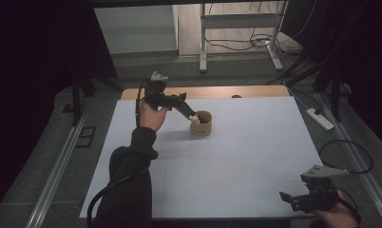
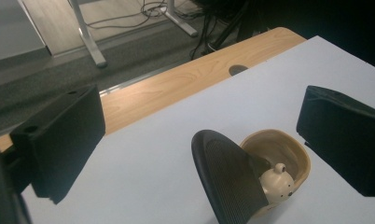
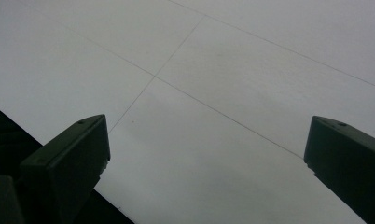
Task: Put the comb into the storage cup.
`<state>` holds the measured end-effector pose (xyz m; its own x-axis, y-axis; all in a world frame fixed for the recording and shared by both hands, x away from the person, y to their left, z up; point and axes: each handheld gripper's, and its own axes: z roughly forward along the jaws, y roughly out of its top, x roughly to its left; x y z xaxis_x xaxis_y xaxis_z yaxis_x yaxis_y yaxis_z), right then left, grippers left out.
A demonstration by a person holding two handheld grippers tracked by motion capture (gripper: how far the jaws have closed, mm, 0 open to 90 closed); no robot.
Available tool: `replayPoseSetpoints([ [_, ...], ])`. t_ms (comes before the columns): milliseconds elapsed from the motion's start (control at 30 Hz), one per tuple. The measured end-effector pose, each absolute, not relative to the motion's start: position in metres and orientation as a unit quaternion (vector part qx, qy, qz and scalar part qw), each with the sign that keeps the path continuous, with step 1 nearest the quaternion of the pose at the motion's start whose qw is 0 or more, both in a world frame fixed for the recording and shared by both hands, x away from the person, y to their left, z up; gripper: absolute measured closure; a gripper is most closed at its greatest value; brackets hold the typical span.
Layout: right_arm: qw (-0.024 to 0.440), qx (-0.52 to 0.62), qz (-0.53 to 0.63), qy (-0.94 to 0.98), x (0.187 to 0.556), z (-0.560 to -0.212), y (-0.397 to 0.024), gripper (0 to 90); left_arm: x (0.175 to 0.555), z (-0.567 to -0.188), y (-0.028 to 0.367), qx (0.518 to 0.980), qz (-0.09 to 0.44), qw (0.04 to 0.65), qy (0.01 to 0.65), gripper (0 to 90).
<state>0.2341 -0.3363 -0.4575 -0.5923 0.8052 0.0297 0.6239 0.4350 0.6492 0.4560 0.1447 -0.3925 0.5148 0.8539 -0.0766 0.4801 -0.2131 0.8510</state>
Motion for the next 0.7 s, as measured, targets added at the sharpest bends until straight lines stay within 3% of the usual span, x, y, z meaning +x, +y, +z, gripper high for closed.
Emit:
replayPoseSetpoints([
  [700, 0.145, 0.428, 0.313, 0.835, 0.234, -0.458, -0.336, 0.2, 0.428, -0.395, 0.158, 0.742, 0.215, 0.476, 0.421, 0.0],
])
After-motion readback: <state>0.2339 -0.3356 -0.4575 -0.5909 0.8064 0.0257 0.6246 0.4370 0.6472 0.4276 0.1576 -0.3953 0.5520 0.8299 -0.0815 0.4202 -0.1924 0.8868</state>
